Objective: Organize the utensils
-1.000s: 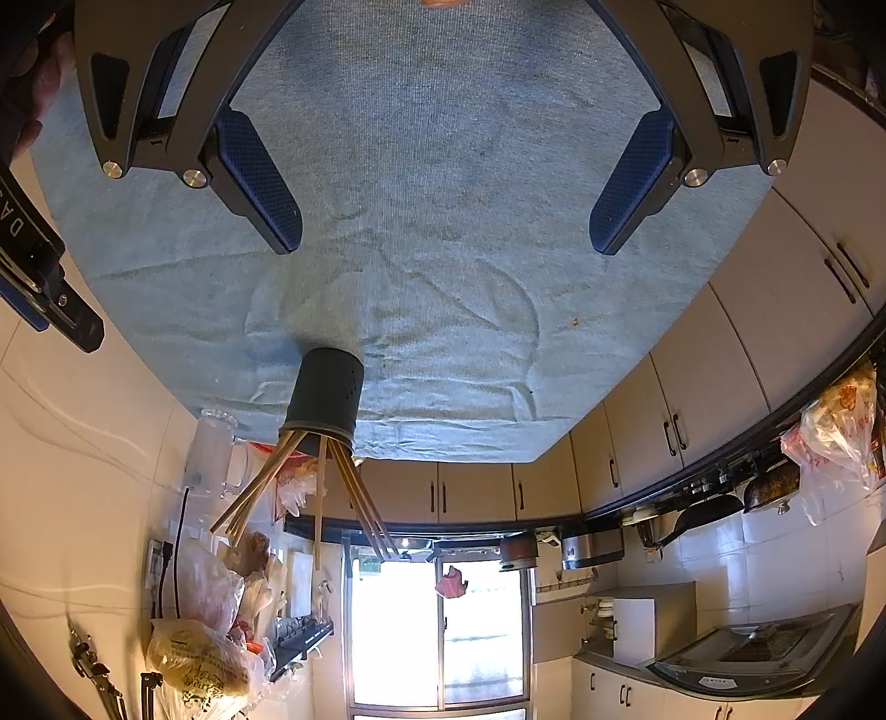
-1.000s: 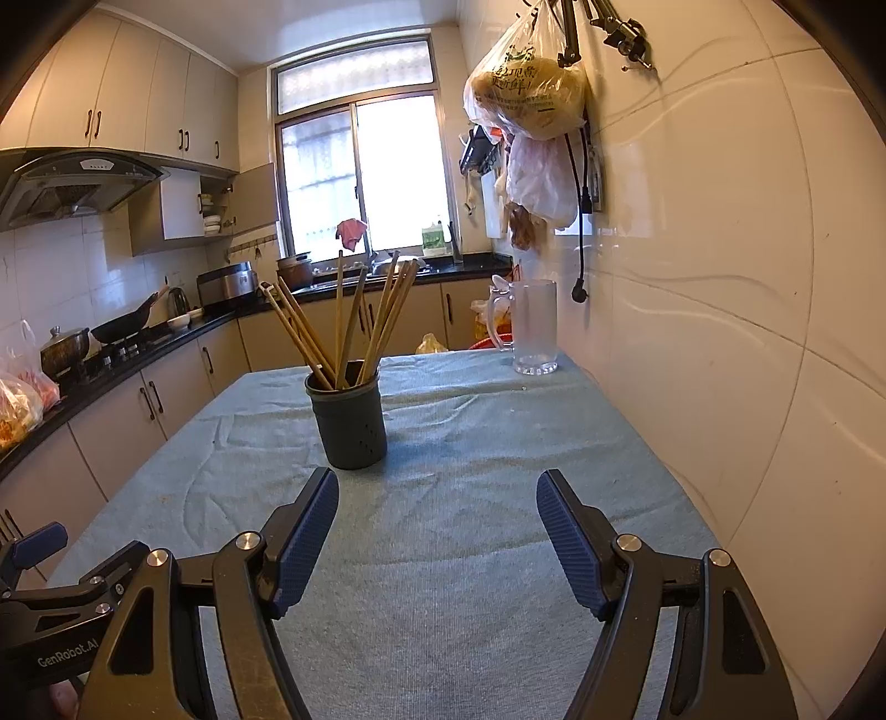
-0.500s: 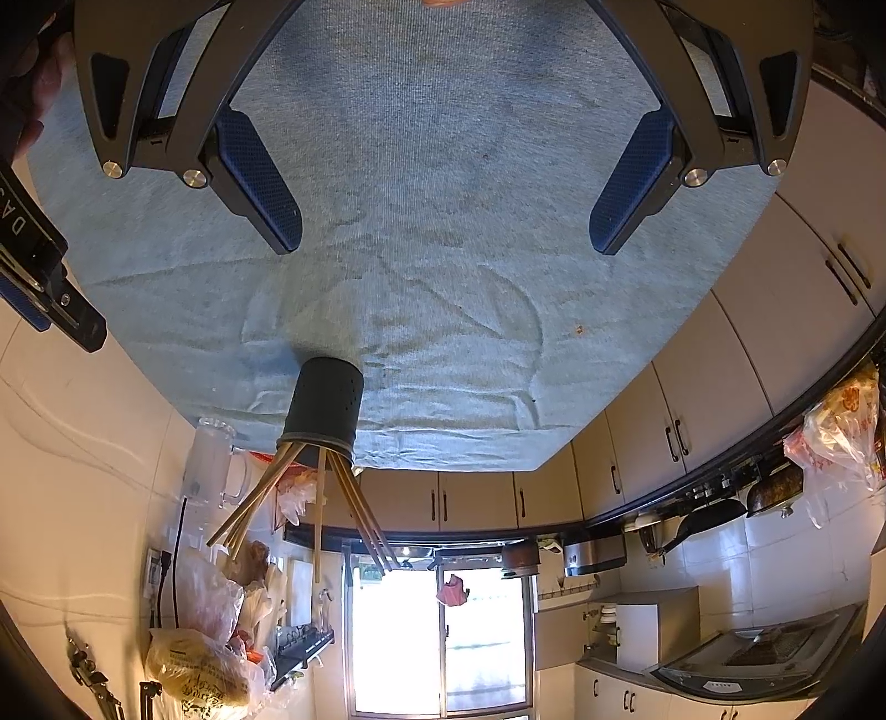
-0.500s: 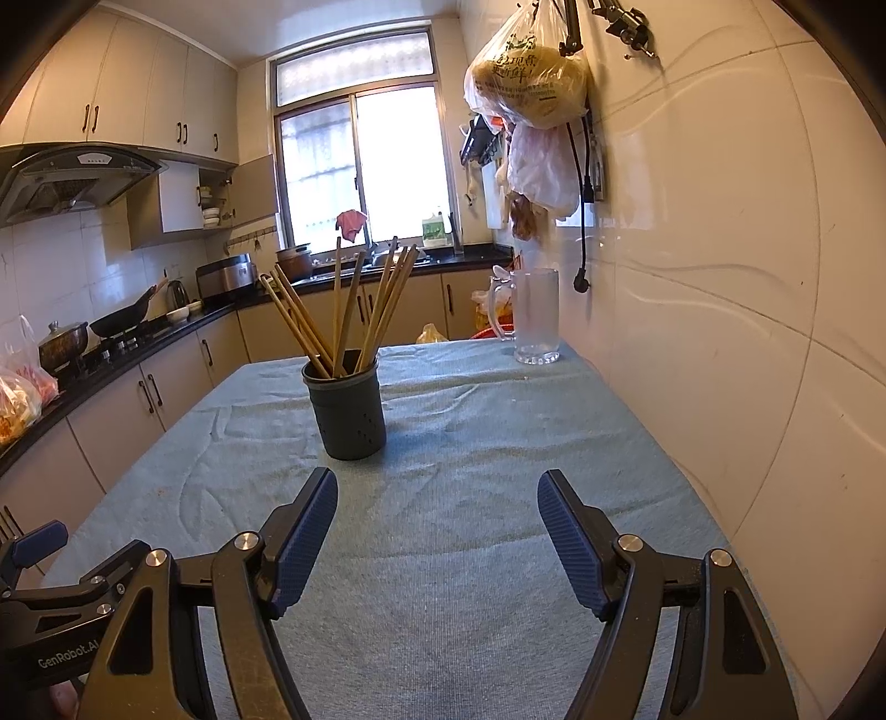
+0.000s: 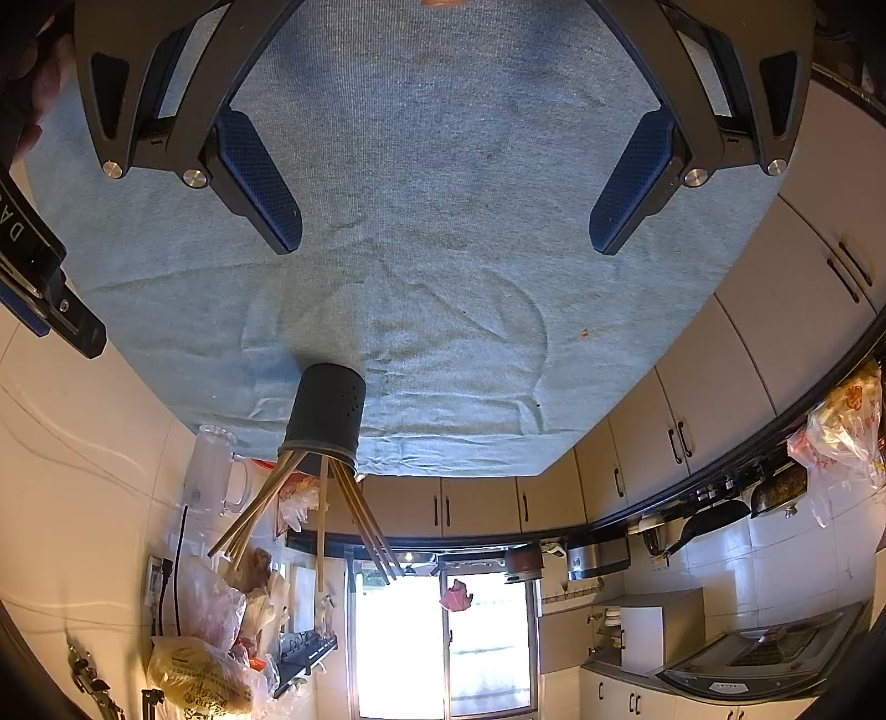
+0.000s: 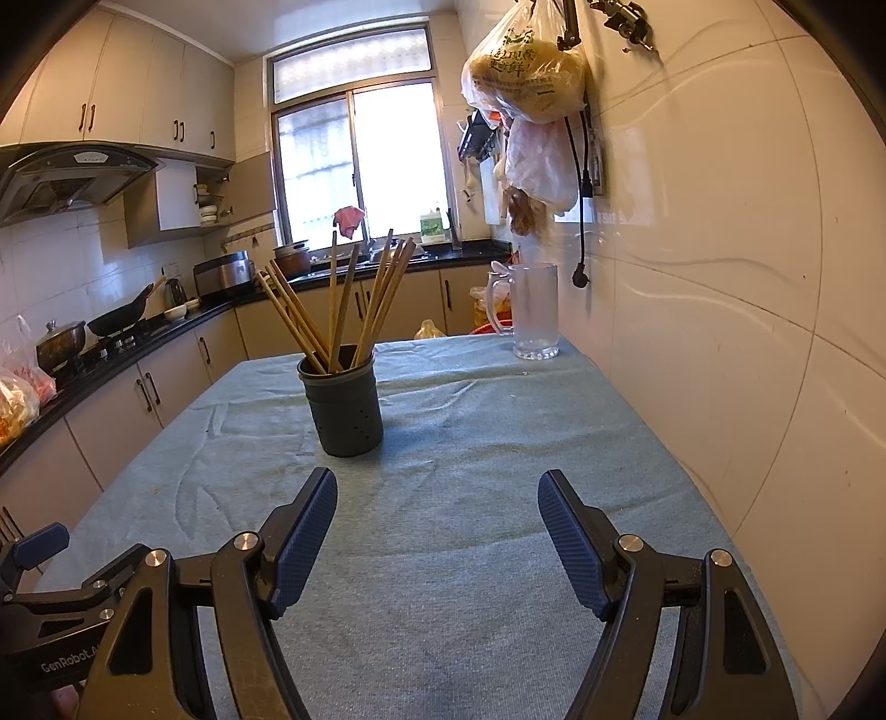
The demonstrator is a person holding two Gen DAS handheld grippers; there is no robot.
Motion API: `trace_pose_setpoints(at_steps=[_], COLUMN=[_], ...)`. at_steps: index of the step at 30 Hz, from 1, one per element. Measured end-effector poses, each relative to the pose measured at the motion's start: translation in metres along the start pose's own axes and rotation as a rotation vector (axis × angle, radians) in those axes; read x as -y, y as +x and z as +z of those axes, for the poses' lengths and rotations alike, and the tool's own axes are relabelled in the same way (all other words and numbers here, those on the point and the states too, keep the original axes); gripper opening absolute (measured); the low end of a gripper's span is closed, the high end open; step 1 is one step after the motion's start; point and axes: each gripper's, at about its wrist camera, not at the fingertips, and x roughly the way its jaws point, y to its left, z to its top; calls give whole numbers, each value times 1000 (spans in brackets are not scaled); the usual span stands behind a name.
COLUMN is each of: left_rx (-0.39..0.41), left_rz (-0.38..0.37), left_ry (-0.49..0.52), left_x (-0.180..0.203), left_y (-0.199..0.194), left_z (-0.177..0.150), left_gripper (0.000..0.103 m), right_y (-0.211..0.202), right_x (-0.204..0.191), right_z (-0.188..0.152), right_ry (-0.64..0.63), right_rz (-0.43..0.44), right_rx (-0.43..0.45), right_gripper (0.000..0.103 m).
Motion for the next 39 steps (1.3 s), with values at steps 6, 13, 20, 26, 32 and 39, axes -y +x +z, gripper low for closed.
trace_pose_setpoints(at_steps=[6,13,20,26,32,39], left_rx=[-7,-14,-21,-22,-25,-25], left_rz=[-2,0,0,0,0,-1], left_ry=[3,3,1,2,-1,-1], left_x=[1,1,1,1,1,0], left_y=[3,4,7,8,8,8], left_z=[-1,0,1,1,1,1], left_gripper=[103,103,103,103,103,103], right_y=[3,7,8,10,10,10], right_x=[-1,1,1,0,0,0], right_z=[-2,-1,-3,-4,-4,-4], right_ry=[-7,-12,-7,-9,-12,-20], right_rz=[7,12,10,9,10,9], right_rx=[-17,-15,-20,-17,-18,-16], right_gripper=[81,81,81,81,81,81])
